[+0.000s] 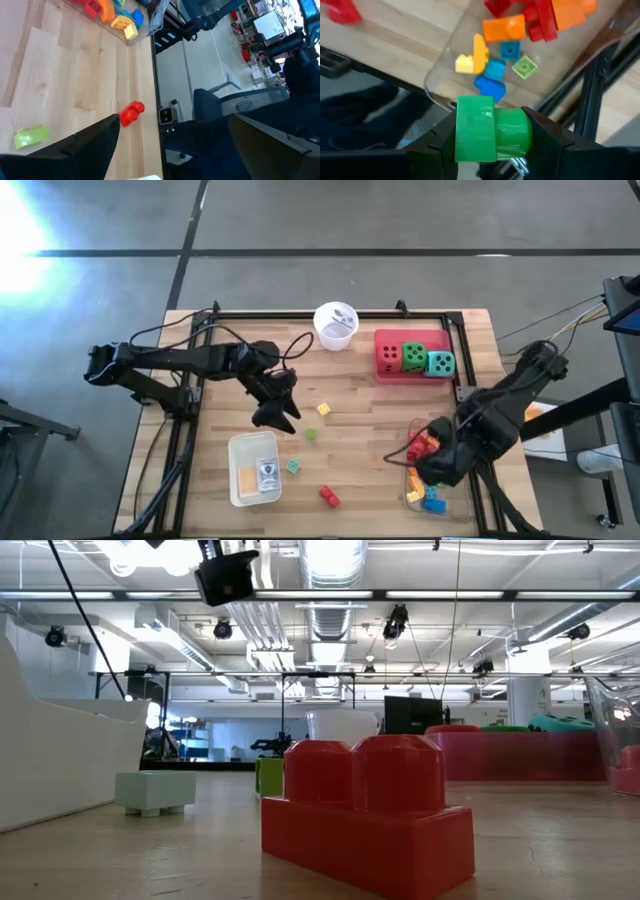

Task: Pick & Place Toys
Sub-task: Put the green game piece into the transparent bin

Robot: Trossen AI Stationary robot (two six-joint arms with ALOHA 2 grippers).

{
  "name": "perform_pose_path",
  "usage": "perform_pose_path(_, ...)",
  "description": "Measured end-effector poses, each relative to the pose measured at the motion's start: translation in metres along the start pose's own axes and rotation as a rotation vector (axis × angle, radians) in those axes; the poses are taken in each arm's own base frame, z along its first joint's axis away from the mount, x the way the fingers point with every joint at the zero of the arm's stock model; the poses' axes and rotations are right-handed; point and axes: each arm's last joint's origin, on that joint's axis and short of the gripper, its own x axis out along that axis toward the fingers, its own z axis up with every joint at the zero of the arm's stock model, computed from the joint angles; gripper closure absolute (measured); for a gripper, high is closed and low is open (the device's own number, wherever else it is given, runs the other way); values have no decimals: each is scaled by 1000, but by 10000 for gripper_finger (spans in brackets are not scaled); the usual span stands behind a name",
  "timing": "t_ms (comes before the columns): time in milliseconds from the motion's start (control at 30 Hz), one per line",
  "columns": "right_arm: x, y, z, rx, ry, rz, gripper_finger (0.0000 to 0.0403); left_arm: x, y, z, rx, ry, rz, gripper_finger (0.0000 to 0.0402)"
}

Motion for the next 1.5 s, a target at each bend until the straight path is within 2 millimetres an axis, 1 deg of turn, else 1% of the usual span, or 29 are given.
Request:
perform_pose_path(267,28,14,-12,-19,-10,-103,239,0,0,0,14,-2,0,26)
perform_pose_path(533,73,25,-28,-53,-47,-211,239,0,-1,2,29,-15,-7,26)
perform_pose_path(733,105,23,-23,39,-102,-304,239,0,-1,2,26,-16,-8,26)
perform_pose_path(833,121,23,-21,42,-108,-303,239,0,-1,2,26,-16,-8,26)
perform_pose_path(967,141,16,-14,60,-135,-286,239,0,-1,2,28,-18,-9,26)
perform_pose_path(1067,147,6,-8,63,-127,-277,239,0,-1,3,33,-22,-12,27)
perform_pose_path(1300,149,-12,2,77,-77,-120,239,0,-2,3,32,-22,-12,27)
perform_pose_path(1500,150,-30,12,91,-76,-110,239,0,-2,3,32,-22,-12,27)
